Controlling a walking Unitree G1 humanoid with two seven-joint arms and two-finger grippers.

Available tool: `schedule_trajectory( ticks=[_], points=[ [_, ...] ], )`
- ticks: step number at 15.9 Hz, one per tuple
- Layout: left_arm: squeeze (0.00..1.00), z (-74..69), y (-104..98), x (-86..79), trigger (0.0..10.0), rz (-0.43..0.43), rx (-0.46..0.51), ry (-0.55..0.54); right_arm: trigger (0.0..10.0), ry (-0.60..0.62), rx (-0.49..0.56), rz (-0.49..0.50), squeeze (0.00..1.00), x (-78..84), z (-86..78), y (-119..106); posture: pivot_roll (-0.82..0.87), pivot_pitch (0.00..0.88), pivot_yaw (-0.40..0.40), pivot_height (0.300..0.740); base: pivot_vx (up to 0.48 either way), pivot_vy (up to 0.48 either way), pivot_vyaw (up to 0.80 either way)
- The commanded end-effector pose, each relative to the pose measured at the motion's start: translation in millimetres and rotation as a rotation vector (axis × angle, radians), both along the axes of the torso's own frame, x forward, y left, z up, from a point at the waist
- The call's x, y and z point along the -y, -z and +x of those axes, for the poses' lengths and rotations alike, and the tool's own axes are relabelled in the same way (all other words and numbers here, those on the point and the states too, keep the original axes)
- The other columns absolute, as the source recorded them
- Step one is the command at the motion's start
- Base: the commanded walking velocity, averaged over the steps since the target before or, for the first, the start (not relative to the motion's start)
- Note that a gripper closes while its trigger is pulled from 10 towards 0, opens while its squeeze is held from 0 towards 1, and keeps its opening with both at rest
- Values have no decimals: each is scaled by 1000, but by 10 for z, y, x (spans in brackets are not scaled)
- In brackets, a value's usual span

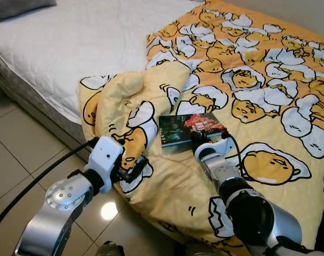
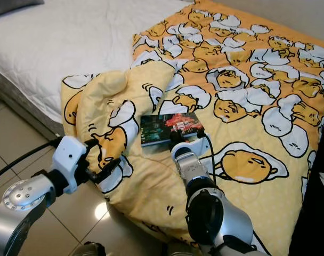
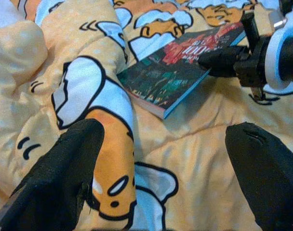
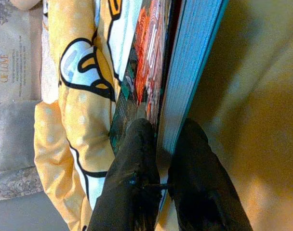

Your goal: Clean up the room

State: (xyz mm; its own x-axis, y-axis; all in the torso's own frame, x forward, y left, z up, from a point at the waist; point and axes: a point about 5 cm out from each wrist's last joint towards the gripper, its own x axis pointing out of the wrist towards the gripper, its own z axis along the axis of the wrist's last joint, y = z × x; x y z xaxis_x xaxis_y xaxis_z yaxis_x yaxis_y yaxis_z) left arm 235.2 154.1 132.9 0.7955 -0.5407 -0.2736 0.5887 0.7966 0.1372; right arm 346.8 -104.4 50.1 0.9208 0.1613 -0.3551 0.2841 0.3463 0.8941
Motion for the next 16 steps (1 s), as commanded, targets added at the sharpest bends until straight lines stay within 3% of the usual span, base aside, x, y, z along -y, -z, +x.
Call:
schedule_trajectory(
  ticks=[1, 2, 3, 4, 7, 8, 10, 11, 12, 16],
  points=[
    [1000, -6, 23, 39, 10000, -52, -56, 41, 0, -31, 45, -41, 0, 30, 46, -68, 28, 50, -37, 740, 0, 0, 0],
    [706, 2, 19, 57, 10000, -98, -80, 55, 0, -39, 80, -51, 0, 85, 59, -92, 21, 25, -41, 740, 0, 0, 0],
    [0, 85, -30, 29, 10000, -156, -68, 8, 0, -100, 165, -101, 0, 217, 63, -126, 6, 0, -38, 740, 0, 0, 0],
    [0, 105, -41, 21, 10000, -162, -63, -1, 0, -113, 182, -111, 0, 245, 63, -133, 3, 0, -36, 740, 0, 0, 0],
    [0, 302, -126, -91, 10000, -163, 16, -19, 0, -235, 390, -174, 0, 516, 57, -290, -25, 0, -21, 740, 0, 0, 0],
    [0, 356, -158, -105, 10000, -166, 33, 3, 0, -329, 489, -199, 0, 587, 28, -375, -26, 0, -20, 740, 0, 0, 0],
    [0, 468, -262, -132, 10000, -287, 23, 34, 0, -560, 633, -214, 0, 662, -91, -505, -37, 0, -9, 740, 0, 0, 0],
    [0, 491, -293, -137, 10000, -315, 23, 48, 0, -612, 659, -207, 0, 673, -125, -535, -37, 0, -9, 740, 0, 0, 0],
    [0, 558, -356, -146, 10000, -416, -22, 112, 0, -738, 735, -167, 0, 695, -211, -647, -32, 0, -8, 740, 0, 0, 0],
    [0, 632, -378, -94, 10000, -534, -130, 238, 0, -920, 809, -109, 0, 678, -350, -762, -35, 0, 1, 740, 0, 0, 0]
  ],
)
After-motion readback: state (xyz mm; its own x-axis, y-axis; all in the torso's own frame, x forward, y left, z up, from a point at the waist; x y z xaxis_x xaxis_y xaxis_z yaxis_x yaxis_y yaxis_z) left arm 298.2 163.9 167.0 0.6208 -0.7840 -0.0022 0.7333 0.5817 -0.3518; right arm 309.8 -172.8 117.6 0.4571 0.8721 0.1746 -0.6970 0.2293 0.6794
